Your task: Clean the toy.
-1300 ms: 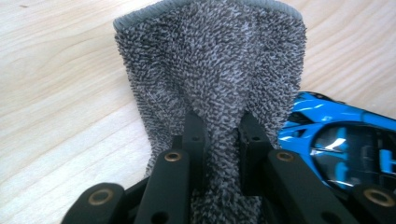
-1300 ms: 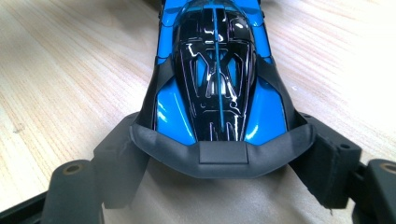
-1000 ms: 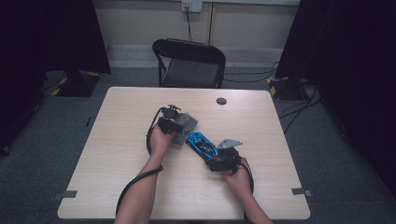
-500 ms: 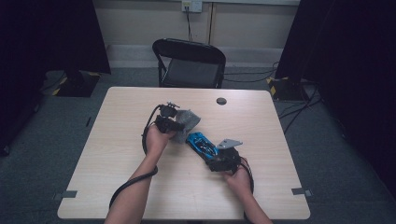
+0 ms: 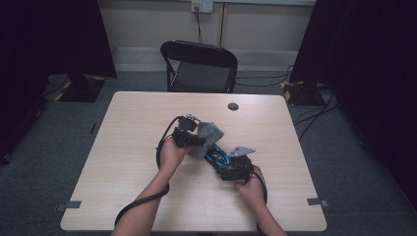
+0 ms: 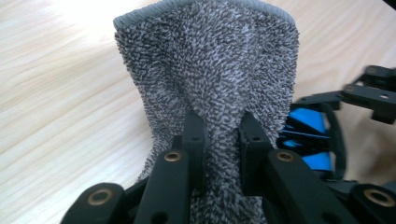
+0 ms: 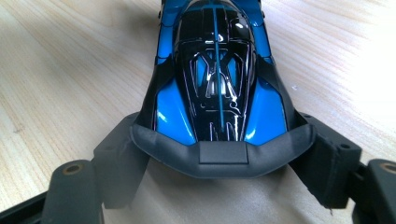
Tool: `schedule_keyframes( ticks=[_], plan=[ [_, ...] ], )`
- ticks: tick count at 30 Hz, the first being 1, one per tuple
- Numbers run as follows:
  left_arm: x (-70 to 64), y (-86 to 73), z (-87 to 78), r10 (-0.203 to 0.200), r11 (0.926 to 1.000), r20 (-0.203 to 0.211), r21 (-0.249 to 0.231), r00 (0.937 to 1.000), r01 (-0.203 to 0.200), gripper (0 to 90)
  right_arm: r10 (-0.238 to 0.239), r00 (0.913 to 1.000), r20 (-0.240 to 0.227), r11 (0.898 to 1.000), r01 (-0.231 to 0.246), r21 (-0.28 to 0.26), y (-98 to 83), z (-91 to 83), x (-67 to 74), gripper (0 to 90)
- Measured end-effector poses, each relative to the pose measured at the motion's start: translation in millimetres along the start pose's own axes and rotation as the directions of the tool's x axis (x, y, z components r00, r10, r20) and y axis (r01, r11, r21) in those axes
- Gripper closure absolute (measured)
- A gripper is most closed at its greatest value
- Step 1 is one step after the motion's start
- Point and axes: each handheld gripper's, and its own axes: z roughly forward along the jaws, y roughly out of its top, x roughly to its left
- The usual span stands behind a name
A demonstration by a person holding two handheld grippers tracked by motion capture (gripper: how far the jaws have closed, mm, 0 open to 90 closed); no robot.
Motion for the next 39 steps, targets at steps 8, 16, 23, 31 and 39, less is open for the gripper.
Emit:
schedule_keyframes(
  ticks=[8,16,23,31,39],
  plan=[
    [-25.9,-1.0,9.1,0.056,0.9982,0.033,0.022,0.9979,-0.056,77.0,-0.001,1.0,0.0,1.0,0.001,0.0,0.0,0.0,0.0,24.9],
    [-40.2,-4.8,18.0,0.09,0.9947,0.053,0.044,0.9945,-0.093,76.9,-0.001,1.0,0.0,1.0,0.001,0.0,0.0,0.0,0.0,24.9],
    [-52.2,-9.3,27.6,0.107,0.9924,0.077,0.053,0.9913,-0.112,76.9,-0.001,1.0,0.0,1.0,0.001,0.001,0.0,-0.1,0.0,24.9],
    [-55.0,-14.2,34.3,0.108,0.9918,0.088,0.059,0.9903,-0.113,76.9,-0.001,1.0,0.0,1.0,0.001,0.001,0.0,0.0,0.0,24.9],
    [-53.8,-16.2,36.6,0.104,0.9927,0.087,0.052,0.9908,-0.109,77.0,-0.001,1.0,0.0,1.0,0.001,0.001,0.0,-0.1,0.0,24.9]
  ],
)
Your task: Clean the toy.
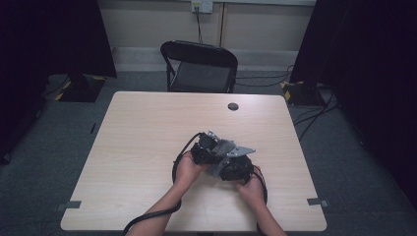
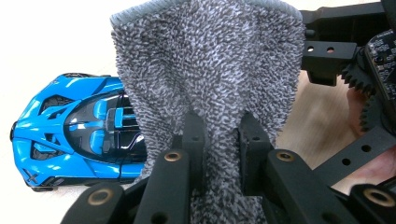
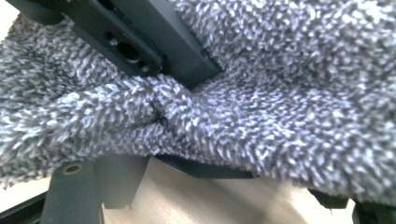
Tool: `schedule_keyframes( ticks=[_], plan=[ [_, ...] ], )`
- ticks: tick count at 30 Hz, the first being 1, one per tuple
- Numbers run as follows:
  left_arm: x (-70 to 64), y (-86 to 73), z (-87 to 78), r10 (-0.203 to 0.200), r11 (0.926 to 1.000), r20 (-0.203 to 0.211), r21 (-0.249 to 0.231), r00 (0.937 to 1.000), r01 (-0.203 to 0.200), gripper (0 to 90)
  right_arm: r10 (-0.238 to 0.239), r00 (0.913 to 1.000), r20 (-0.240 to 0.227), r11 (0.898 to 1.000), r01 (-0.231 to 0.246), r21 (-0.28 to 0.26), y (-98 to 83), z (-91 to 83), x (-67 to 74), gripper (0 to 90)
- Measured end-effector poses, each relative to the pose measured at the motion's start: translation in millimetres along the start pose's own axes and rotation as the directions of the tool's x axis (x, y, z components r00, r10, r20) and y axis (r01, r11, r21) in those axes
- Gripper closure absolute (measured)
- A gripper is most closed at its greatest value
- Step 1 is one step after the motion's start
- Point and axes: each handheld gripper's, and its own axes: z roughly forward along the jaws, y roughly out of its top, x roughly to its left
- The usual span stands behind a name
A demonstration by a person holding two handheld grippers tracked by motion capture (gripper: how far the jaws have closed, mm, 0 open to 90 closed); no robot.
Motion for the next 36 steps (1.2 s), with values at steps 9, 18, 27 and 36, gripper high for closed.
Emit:
schedule_keyframes(
  ticks=[9,18,27,36],
  plan=[
    [2.9,3.1,-1.4,0.011,0.9999,-0.023,0.011,0.9997,-0.011,77.0,0.0,1.0,0.0,1.0,0.0,0.0,0.0,0.0,0.0,24.9],
    [9.7,7.3,-3.2,0.015,0.9998,-0.063,0.013,0.9979,-0.014,76.9,0.0,1.0,0.0,1.0,0.0,0.0,0.0,0.0,0.0,24.9],
    [19.0,10.3,-4.6,0.003,0.9998,-0.073,0.019,0.9973,-0.001,76.9,0.0,1.0,0.001,1.0,0.0,-0.001,-0.1,0.0,0.0,25.0],
    [26.4,12.5,-5.1,-0.01,0.9997,-0.081,0.021,0.9967,0.012,76.8,0.0,1.0,0.001,1.0,0.0,-0.001,-0.1,0.0,0.0,24.9]
  ],
)
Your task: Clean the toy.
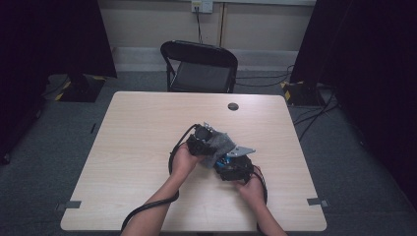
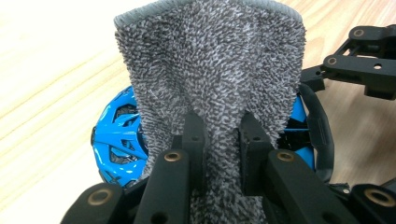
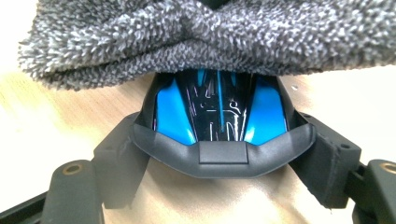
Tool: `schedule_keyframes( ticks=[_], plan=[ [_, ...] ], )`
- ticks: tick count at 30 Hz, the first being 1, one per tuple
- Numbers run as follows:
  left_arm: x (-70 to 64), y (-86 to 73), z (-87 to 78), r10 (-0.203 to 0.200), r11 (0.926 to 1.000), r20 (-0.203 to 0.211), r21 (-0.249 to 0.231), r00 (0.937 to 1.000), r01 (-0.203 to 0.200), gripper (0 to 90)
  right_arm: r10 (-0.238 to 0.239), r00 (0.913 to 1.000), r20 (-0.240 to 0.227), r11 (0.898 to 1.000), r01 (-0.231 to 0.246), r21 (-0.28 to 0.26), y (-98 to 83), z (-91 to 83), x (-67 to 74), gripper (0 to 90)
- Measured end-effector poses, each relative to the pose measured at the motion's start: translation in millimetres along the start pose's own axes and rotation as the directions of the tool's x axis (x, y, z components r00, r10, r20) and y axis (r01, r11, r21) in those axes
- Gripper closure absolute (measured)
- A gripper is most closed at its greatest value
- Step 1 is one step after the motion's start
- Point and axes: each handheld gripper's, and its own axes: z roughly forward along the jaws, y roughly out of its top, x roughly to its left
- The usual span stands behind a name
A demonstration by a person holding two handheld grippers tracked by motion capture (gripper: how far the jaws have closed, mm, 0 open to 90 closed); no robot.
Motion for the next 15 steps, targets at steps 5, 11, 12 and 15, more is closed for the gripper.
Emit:
schedule_keyframes(
  ticks=[5,11,12,15],
  plan=[
    [2.1,0.1,0.0,-0.007,1.0,-0.002,-0.001,1.0,0.007,76.8,0.0,1.0,0.0,1.0,0.0,0.0,0.0,0.0,0.0,24.9],
    [6.8,0.0,-0.2,-0.018,0.9998,-0.004,-0.002,0.9998,0.018,76.7,0.0,1.0,0.0,1.0,0.0,0.0,0.0,0.0,0.0,24.9],
    [7.6,-0.2,-0.2,-0.025,0.9997,-0.004,-0.001,0.9997,0.025,76.7,0.0,1.0,0.0,1.0,0.0,0.0,0.0,0.0,0.0,24.9],
    [10.4,-0.1,-0.5,-0.022,0.9998,-0.012,0.001,0.9997,0.022,76.8,0.0,1.0,0.0,1.0,0.0,0.0,0.0,0.0,0.0,24.9]
  ],
)
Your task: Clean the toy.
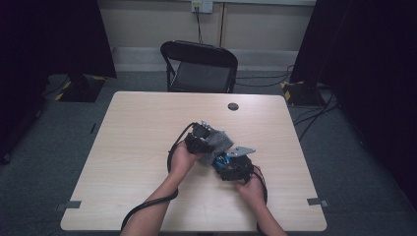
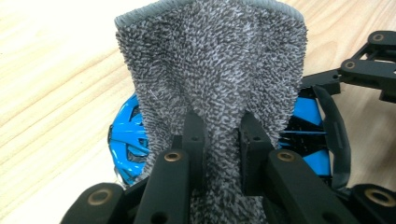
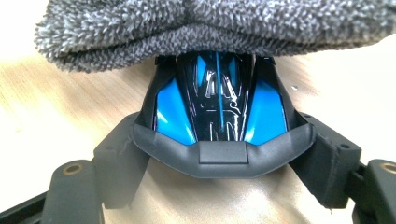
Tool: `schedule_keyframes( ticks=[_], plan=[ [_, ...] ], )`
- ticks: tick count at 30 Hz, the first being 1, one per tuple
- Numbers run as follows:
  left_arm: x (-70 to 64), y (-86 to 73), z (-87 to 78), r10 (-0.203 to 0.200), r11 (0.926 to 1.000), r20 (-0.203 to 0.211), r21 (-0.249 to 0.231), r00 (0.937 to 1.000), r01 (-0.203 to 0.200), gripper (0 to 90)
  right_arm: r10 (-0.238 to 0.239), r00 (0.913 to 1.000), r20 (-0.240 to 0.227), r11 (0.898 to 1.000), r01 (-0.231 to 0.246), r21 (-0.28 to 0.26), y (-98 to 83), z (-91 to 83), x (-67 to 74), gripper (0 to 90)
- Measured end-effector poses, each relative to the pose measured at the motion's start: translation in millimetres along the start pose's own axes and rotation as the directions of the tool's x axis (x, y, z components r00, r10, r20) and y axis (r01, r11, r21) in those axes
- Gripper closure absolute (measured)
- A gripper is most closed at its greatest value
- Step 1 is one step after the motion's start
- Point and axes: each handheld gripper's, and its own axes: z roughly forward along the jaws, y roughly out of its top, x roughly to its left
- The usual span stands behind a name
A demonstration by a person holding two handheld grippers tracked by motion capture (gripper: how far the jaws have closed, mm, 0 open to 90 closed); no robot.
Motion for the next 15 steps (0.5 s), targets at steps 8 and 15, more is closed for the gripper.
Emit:
schedule_keyframes(
  ticks=[8,15],
  plan=[
    [6.3,-0.2,0.2,-0.015,0.9999,-0.014,0.003,0.9998,0.015,76.8,0.0,1.0,0.0,1.0,0.0,0.0,0.0,0.0,0.0,24.9],
    [11.5,0.4,1.0,-0.028,0.9996,-0.027,0.005,0.9993,0.028,76.7,0.0,1.0,-0.001,1.0,0.0,0.0,0.0,0.0,0.0,24.9]
  ],
)
